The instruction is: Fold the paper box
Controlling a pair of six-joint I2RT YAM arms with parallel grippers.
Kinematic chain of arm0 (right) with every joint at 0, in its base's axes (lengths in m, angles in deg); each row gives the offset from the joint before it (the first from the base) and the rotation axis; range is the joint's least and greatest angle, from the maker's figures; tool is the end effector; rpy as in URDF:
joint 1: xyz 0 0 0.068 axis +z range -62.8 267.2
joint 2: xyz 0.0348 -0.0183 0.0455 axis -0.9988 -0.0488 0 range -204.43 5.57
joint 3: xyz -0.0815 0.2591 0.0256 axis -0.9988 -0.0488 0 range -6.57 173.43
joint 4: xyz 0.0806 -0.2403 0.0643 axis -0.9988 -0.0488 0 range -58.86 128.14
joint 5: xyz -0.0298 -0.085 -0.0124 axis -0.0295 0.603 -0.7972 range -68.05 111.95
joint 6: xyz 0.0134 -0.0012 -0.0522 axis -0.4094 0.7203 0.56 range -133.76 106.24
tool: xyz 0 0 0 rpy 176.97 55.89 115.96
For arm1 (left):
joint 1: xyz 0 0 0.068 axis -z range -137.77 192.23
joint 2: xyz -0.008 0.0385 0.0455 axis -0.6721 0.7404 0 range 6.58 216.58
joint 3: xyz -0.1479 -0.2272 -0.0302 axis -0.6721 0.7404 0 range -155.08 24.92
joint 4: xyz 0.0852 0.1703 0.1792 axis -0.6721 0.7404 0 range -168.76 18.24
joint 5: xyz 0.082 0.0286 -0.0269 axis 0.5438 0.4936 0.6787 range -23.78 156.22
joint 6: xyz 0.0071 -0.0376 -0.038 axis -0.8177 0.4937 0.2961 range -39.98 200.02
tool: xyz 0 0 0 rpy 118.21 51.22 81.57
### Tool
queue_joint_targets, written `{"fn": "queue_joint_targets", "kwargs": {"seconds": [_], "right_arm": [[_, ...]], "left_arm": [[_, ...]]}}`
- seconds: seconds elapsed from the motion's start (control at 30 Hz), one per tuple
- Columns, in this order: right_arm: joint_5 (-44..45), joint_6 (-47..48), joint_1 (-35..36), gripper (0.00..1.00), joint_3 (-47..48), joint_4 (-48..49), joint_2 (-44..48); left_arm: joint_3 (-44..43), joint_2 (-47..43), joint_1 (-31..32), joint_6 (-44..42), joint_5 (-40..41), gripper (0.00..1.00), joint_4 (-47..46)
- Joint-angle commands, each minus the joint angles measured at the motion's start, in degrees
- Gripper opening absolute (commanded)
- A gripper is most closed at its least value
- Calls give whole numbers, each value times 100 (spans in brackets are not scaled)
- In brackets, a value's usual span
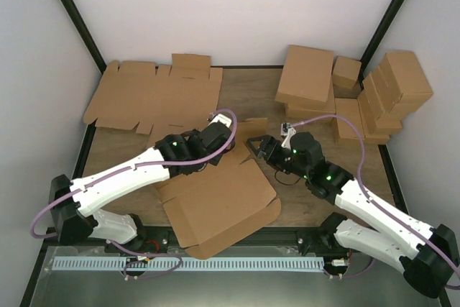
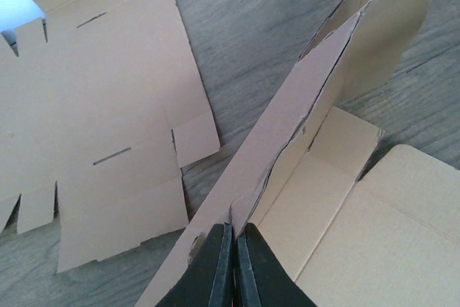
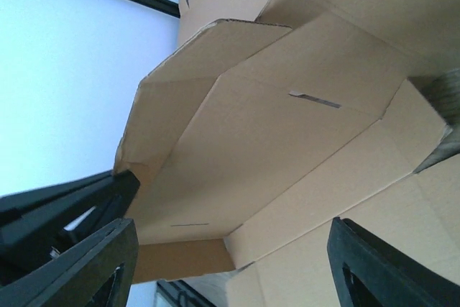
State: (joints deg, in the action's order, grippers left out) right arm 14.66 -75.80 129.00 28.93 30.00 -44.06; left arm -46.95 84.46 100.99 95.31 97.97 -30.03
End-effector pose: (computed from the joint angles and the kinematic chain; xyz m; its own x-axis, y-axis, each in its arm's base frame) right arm 0.1479 0.1382 0.2716 -0.7937 0.4657 -0.3914 -0.1015 0.5330 0.8400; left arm 0.1584 -0.2252 0.3204 -0.5586 0.4886 -0.6702 0.4377 0.8601 0.2622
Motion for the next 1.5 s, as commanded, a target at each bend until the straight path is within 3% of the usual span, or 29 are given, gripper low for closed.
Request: {"fn": "queue_joint_targets", "kwargs": {"seconds": [0.0,0.27,0.73,0.9,1.03,1.17,1.27,1.43,1.47], "right_arm": [[80,-965,12,75,266,48,-79],[-380,-1170,4,56,568,539,-685],[7,-1283,-26,55,1097,849,-1459],[-75,-1258,-125,50,1078,970,-1765],[-128,-1238,-154,36,1056,1047,-1906],[-173,-1227,-153,14,1059,1059,-1951],[-156,-1215,-161,1,1049,979,-1947],[-98,-1201,-164,1,884,984,-1886],[-98,-1197,-164,1,849,983,-1878]], "left_arm": [[21,133,216,329,346,4,119],[62,411,477,291,347,4,-60],[8,779,739,343,608,4,-75],[-15,821,799,352,637,4,-70],[-44,872,879,331,745,4,-24],[-72,919,917,326,804,6,13],[-116,921,926,344,714,22,6],[-203,654,918,326,-140,78,-275],[-199,528,883,328,-371,84,-371]]}}
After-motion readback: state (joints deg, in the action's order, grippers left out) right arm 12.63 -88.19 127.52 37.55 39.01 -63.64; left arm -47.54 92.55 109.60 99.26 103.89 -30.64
